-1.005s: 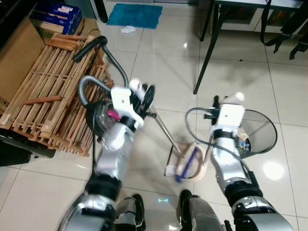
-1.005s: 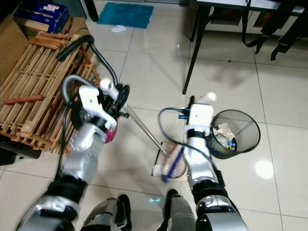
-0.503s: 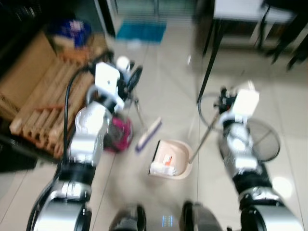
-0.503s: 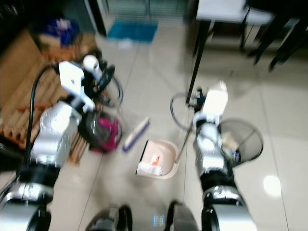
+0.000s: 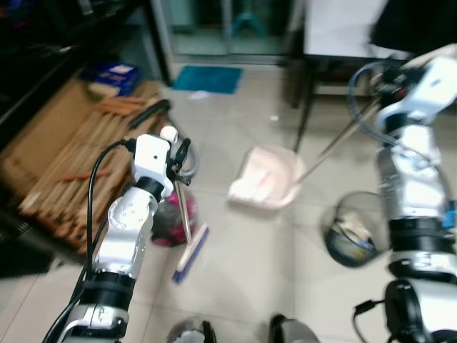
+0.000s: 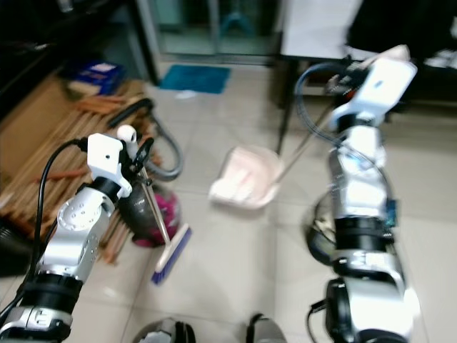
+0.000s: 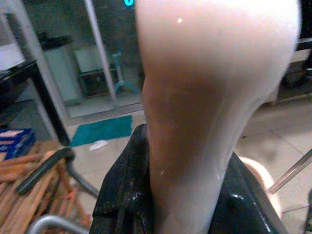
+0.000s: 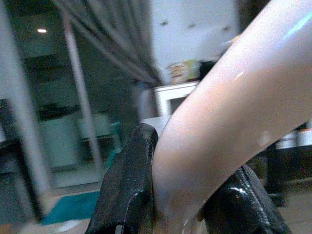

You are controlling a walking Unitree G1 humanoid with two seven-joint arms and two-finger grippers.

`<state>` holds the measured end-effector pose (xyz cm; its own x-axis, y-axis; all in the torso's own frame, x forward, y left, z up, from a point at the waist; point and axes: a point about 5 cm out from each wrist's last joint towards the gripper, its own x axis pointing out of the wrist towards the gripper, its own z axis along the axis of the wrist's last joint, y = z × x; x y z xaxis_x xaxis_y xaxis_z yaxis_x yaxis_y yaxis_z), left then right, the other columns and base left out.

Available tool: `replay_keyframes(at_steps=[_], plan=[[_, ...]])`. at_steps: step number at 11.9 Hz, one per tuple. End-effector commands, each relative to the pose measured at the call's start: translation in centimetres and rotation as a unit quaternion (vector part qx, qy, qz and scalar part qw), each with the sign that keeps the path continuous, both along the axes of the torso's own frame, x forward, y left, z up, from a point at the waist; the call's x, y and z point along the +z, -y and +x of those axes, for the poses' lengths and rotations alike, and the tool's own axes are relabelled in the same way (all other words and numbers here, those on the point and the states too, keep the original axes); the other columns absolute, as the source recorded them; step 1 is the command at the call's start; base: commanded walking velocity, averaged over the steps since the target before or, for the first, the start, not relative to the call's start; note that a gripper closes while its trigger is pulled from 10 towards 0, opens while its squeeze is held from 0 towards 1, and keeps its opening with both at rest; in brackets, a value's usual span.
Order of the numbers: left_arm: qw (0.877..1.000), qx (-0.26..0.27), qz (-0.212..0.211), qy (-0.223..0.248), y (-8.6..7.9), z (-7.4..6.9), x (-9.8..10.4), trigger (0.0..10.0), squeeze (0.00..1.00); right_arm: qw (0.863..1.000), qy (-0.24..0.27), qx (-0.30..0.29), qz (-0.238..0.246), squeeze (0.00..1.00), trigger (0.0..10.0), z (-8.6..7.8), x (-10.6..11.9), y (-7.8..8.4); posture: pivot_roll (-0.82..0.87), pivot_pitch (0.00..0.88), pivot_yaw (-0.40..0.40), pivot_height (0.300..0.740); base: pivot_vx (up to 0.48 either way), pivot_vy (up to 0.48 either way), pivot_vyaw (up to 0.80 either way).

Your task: Sweep floor

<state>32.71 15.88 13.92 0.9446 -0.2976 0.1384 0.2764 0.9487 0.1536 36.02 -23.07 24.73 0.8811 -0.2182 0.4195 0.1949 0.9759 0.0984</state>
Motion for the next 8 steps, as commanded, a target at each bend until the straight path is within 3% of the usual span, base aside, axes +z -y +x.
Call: replay_keyframes(at_steps=[1, 5, 8], plan=[[0.999, 0.006, 0.006, 0.035, 0.1, 0.0, 1.5, 10.0, 0.0, 0.999, 0.026, -0.018, -0.001, 0.0, 10.0, -0.4, 2.0, 0.8, -0.05, 0.0, 0.074, 0.74, 0.0, 0.0, -0.8], [0.999, 0.024, 0.003, 0.04, 0.2, -0.1, 1.5, 10.0, 0.0, 0.996, 0.045, -0.067, 0.032, 0.0, 10.0, -2.7, 4.7, 4.3, -0.08, 0.0, 0.086, 0.74, 0.0, 0.0, -0.8], [0.999, 0.028, 0.001, 0.04, 0.1, 0.0, 1.6, 10.0, 0.0, 0.995, 0.044, -0.082, 0.039, 0.0, 10.0, -3.5, 5.2, 5.4, -0.07, 0.0, 0.082, 0.74, 0.08, 0.0, -0.8]])
